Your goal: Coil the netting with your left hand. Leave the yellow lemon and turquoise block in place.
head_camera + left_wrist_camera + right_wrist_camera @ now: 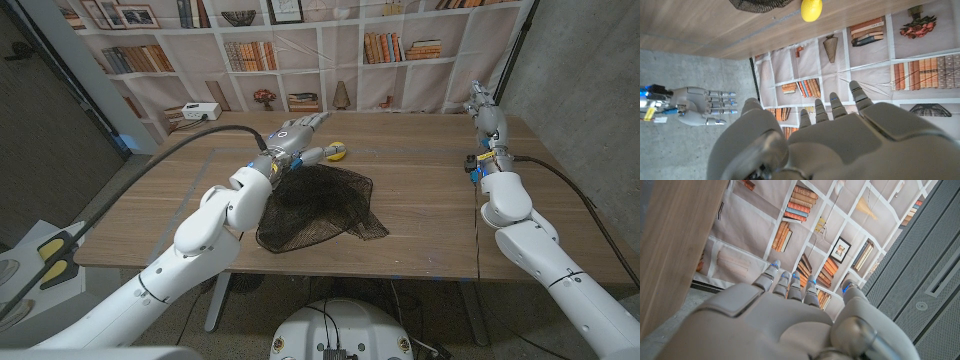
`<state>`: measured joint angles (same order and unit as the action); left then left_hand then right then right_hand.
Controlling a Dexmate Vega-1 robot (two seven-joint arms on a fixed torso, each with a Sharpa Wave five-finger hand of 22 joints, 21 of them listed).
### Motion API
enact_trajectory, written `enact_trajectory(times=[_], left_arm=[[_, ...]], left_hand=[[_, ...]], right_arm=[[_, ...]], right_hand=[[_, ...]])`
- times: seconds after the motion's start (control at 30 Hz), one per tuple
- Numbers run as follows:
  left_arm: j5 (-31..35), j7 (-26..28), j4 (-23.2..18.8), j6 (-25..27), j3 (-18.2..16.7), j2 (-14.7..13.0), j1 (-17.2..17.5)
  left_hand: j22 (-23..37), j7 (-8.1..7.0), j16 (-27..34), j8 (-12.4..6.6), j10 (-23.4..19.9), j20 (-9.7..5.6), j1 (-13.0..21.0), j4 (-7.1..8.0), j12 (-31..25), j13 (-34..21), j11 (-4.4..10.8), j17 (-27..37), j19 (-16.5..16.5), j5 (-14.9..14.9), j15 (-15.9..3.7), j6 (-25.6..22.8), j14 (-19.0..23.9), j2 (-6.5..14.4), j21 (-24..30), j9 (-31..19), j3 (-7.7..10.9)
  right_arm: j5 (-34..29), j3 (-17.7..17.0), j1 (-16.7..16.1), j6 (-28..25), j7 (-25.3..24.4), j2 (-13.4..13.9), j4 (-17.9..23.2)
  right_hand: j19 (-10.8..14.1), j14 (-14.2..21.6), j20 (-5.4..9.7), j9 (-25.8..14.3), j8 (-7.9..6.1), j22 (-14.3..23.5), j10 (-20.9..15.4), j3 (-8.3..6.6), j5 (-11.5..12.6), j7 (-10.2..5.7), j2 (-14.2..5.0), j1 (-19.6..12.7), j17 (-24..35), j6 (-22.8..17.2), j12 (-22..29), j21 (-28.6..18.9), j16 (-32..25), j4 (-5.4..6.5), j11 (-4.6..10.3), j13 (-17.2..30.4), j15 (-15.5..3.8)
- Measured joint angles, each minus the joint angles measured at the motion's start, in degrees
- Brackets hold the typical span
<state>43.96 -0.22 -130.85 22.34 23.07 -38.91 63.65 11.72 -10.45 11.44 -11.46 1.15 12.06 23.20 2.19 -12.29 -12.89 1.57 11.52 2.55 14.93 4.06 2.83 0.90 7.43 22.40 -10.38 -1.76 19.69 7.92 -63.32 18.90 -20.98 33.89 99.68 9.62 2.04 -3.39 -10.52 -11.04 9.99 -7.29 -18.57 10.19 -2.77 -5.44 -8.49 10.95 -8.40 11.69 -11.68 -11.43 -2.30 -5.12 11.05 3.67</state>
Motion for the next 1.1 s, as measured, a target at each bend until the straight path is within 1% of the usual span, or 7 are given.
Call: enact_trajectory(times=[0.13, 0.17, 0.4, 0.53, 0.8, 1.07, 1.1], left_arm=[[-6.6, 6.4, 0.8, -3.0, -1.7, 0.6, 0.9], [-8.5, 7.8, 2.1, -3.9, -3.7, 1.2, 1.7], [-20.5, 12.6, 4.7, -9.9, -7.4, 1.8, 2.7], [-28.3, 13.6, 7.0, -13.2, -10.2, 1.5, 3.0], [-41.3, 13.3, 11.0, -20.2, -13.5, 0.3, 3.0], [-52.2, 11.1, 15.8, -26.9, -15.3, -0.1, 2.2], [-53.2, 10.9, 17.4, -27.5, -15.6, -0.3, 1.8]], left_hand=[[-0.2, -0.70, 0.0, -0.01, -0.6, 0.00, -1.5, 1.00, -0.1, 0.4, -0.05, -0.1, 0.0, -0.5, 0.03, -0.9, 0.0, 0.1, -0.2, 0.3, -0.56], [-0.3, -0.71, 0.0, -0.01, -0.7, 0.00, -1.5, 1.07, -0.3, 0.5, -0.15, -0.1, 0.0, -0.6, 0.04, -0.9, 0.1, 0.2, -0.4, 0.3, -0.63], [-0.3, -1.01, 0.0, -0.01, -1.4, 0.00, -2.7, 1.78, -0.3, 0.9, -0.24, -0.3, 0.0, -0.6, 0.03, -1.2, 0.7, 0.3, -0.4, 0.3, -0.88], [-0.3, -1.01, 0.0, 0.25, -1.4, 0.00, -3.2, 2.01, -0.3, 0.9, -0.24, -0.3, 0.0, -0.6, 0.03, -1.2, 0.7, 0.4, -0.4, 0.3, -1.11], [-0.3, -0.48, 0.0, 0.25, -1.4, 0.01, -4.0, 2.66, -0.3, 1.2, -0.24, -0.3, 0.5, -1.0, 0.25, -1.7, 0.4, 0.2, -0.9, 0.3, -1.28], [-0.3, -0.50, 0.0, 0.25, -1.6, -0.09, -4.9, 3.23, -0.3, 1.2, -0.88, -0.3, 1.0, -1.0, 0.56, -2.1, 0.1, 0.6, -1.3, 0.3, -1.63], [-0.3, -0.50, 0.0, 0.38, -1.5, -0.09, -5.2, 3.36, -0.3, 1.4, -0.99, -0.3, 1.0, -1.0, 0.69, -2.1, 0.0, 0.4, -1.4, 0.3, -1.50]], right_arm=[[0.3, 0.3, 0.2, -0.1, 0.6, 0.6, -0.1], [0.6, 0.4, 0.3, -0.4, 1.3, 0.7, -0.2], [1.8, 1.0, 0.4, -0.7, 2.9, 1.3, -0.2], [2.4, 1.3, 0.3, -0.7, 3.4, 1.4, -0.2], [2.8, 1.9, -0.6, -1.4, 2.8, 1.1, 1.0], [0.6, 3.3, -2.4, -3.6, 0.0, 0.6, 5.3], [-0.1, 3.4, -2.6, -4.6, -0.9, 0.5, 5.8]], right_hand=[[0.3, 0.0, -0.31, 0.0, 0.00, 0.0, 0.0, 0.48, 0.0, -0.21, 0.52, 0.5, 0.1, 0.2, 0.0, 0.0, 0.0, 0.48, 0.00, 0.0, 0.03], [0.3, 0.2, -0.31, 0.0, 0.00, 0.0, 0.0, 0.72, 0.0, -0.21, 0.79, 0.8, 0.1, 0.2, 0.0, 0.0, 0.0, 0.37, 0.00, 0.0, 0.21], [0.1, 0.2, -0.51, 0.0, 0.00, 0.0, 0.0, 1.29, 0.0, -0.21, 1.65, 1.7, 0.1, 0.2, 0.0, 0.0, 0.0, 0.83, 0.00, 0.0, 0.21], [0.3, 0.2, -0.73, 0.0, 0.00, 0.0, 0.0, 1.67, 0.0, -0.21, 1.88, 1.9, 0.1, 0.2, 0.0, 0.0, 0.0, 0.72, 0.00, 0.0, 0.43], [0.3, 0.1, -0.72, 0.0, 0.00, 0.0, 0.0, 2.05, 0.0, -0.21, 2.47, 2.5, 0.1, 0.2, 0.0, 0.0, 0.0, 1.10, 0.00, 0.0, 0.53], [0.3, 0.1, -0.72, 0.0, 0.00, 0.0, 0.0, 2.21, 0.2, -0.20, 2.62, 2.6, 0.1, 0.2, 0.0, 0.0, 0.0, 1.26, 0.00, 0.0, 0.52], [0.3, 0.1, -0.72, 0.0, 0.00, 0.0, 0.0, 2.21, 0.2, -0.20, 2.71, 2.7, 0.1, 0.2, 0.0, 0.0, 0.0, 1.26, 0.00, 0.0, 0.52]])
